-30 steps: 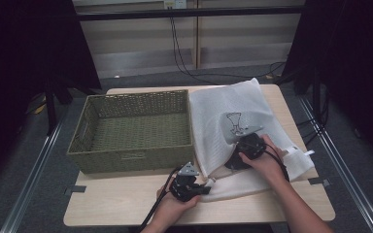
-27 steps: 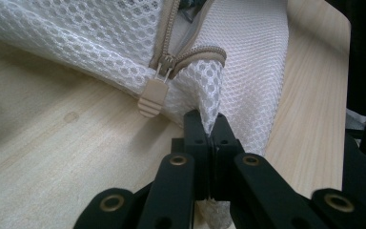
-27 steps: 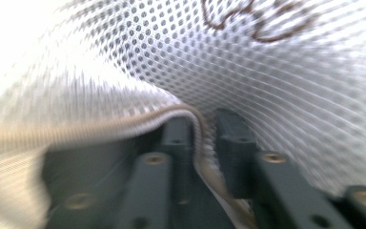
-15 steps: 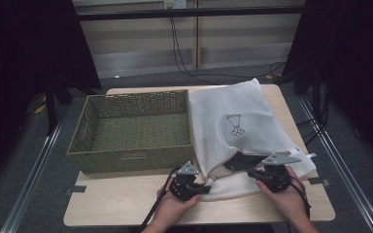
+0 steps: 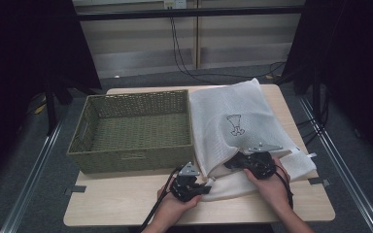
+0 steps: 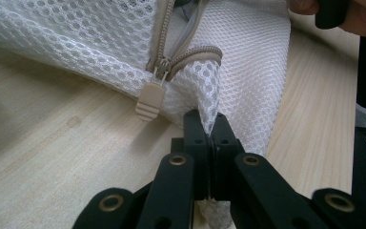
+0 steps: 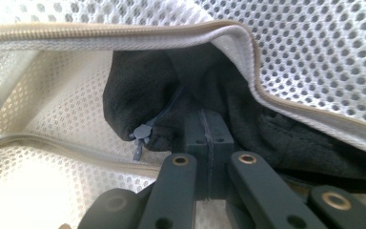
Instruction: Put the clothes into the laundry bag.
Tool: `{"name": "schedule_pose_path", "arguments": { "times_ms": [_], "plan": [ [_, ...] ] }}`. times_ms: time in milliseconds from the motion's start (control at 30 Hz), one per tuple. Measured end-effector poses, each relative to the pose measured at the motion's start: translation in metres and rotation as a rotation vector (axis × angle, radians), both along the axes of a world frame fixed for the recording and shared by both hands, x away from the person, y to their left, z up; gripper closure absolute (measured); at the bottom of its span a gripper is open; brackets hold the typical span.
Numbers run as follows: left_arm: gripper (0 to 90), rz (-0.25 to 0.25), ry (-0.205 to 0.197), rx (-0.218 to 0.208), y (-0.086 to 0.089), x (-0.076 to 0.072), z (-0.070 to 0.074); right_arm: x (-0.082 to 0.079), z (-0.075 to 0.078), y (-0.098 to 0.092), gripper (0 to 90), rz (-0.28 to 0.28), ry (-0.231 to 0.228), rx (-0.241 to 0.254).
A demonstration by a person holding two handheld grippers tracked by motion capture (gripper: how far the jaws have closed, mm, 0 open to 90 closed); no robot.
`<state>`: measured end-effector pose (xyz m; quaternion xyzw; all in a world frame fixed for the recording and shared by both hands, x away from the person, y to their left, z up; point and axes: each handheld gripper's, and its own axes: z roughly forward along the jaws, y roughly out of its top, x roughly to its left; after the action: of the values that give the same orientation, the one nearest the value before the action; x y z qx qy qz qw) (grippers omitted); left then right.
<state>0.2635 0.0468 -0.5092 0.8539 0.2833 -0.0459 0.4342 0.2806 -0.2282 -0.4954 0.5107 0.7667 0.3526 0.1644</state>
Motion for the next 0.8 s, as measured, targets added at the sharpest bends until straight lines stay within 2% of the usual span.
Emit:
{"name": "schedule_pose_path", "arguments": {
  "times_ms": [100,167,300,400,633,800],
  "plan": [
    [88.9,-0.003,0.001,0.001,0.000,0.000,0.000,0.000,-0.003,0.002,90.0,0.025,-0.001,-0.047],
    [88.9,0.001,0.001,-0.001,0.000,0.000,0.000,0.002,-0.005,0.004,90.0,0.017,-0.006,-0.044],
    [88.9,0.002,-0.001,-0.002,0.000,0.000,0.000,0.010,-0.004,0.012,90.0,0.011,-0.021,-0.087],
    [89.0,0.000,-0.020,0.012,-0.001,-0.002,0.001,0.018,-0.006,0.014,90.0,0.005,-0.038,-0.087],
    [89.1,-0.002,-0.017,0.014,0.000,-0.002,0.001,0.041,-0.008,0.024,90.0,-0.046,-0.063,-0.098],
    [89.2,-0.005,-0.019,0.015,0.000,-0.002,0.001,0.064,-0.011,0.026,90.0,-0.116,-0.081,-0.086]
  ]
}}
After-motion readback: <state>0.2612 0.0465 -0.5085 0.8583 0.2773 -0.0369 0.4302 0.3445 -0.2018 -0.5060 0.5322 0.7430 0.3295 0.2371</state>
